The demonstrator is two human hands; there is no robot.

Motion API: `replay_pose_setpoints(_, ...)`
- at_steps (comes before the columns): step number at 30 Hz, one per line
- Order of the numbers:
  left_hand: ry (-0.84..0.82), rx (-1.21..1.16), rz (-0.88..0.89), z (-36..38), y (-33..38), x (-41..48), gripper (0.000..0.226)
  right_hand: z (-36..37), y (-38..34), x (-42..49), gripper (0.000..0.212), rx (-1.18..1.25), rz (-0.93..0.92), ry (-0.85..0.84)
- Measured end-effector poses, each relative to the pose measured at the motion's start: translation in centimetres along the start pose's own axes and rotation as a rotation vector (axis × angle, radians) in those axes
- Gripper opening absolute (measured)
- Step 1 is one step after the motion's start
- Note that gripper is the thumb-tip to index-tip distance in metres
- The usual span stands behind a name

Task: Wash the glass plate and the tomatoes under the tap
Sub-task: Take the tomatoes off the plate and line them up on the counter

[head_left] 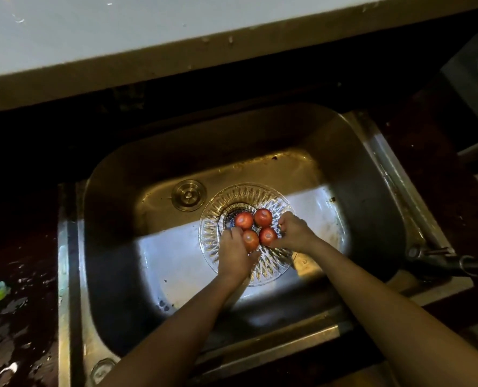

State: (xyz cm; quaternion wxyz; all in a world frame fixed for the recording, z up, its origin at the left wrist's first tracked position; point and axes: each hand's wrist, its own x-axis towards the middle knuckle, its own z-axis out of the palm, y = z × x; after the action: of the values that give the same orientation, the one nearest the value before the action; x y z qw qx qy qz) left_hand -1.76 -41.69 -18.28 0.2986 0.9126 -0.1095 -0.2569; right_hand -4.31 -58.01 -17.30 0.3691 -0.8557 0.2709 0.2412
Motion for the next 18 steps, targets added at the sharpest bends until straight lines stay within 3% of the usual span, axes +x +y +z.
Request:
replay_pose_setpoints(6, 0.019, -0.065, -0.041, 0.3, 0.1, 0.9, 0.057, 1.6, -0.2, -0.1, 0.052, -0.042, 0.002, 0.043)
replay_pose_setpoints(18, 0.032, -0.104, 0.013, -1.0, 0.1, -0.1, 0.053, 1.0, -0.7, -1.6, 0.034, -0.083, -0.128, 0.11)
